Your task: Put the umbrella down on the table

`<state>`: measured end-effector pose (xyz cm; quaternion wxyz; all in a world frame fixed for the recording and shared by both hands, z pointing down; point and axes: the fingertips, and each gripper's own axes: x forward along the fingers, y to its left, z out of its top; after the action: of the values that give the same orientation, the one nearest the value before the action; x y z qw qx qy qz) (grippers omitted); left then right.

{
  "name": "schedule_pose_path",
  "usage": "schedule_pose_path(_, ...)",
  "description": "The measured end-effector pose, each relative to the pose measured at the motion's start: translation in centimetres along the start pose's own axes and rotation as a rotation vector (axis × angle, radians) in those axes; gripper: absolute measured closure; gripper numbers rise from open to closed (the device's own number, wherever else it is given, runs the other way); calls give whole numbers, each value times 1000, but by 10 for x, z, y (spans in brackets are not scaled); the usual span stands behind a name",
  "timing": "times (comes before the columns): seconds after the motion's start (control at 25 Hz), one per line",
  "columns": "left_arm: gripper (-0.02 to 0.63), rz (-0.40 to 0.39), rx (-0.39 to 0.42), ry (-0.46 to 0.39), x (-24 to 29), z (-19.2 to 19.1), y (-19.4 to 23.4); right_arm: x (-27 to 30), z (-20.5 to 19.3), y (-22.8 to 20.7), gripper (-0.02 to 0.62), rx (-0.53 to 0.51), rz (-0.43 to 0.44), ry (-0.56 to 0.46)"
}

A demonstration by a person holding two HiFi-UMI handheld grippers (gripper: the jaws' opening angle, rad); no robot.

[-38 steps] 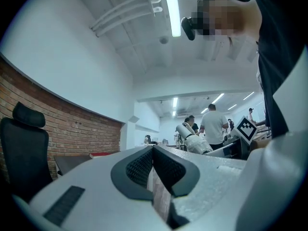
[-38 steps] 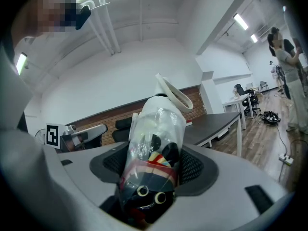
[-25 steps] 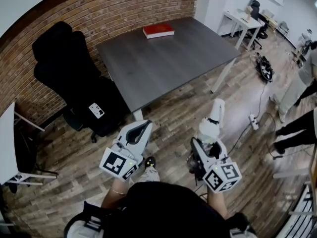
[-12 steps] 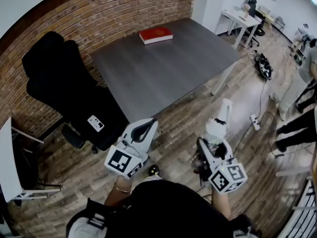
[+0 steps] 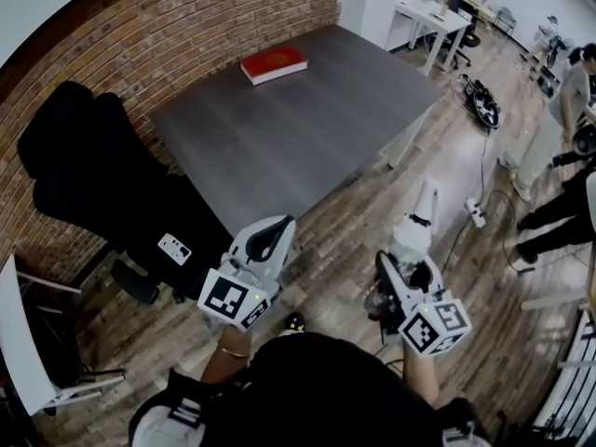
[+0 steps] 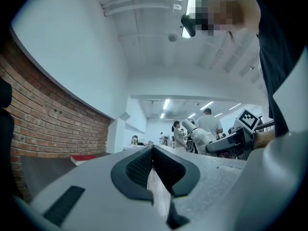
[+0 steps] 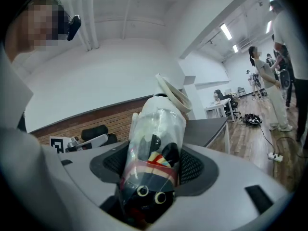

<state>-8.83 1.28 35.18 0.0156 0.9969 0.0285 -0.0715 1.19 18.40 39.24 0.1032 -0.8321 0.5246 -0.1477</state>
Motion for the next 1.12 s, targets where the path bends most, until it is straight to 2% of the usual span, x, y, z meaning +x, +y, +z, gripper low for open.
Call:
schedule_pose_path(0.36,609,9,14,-13,6,-2,46,41,4,5,308,35,-3,-28)
schedule_pose_path(0.88,609,16,-17,5,14,-22,77,75,-4,-3,308,51,-20,4)
schedule_pose_path(1.12,609,71,-9,12,31,-22,91,106,8,-19,308,52,29,25)
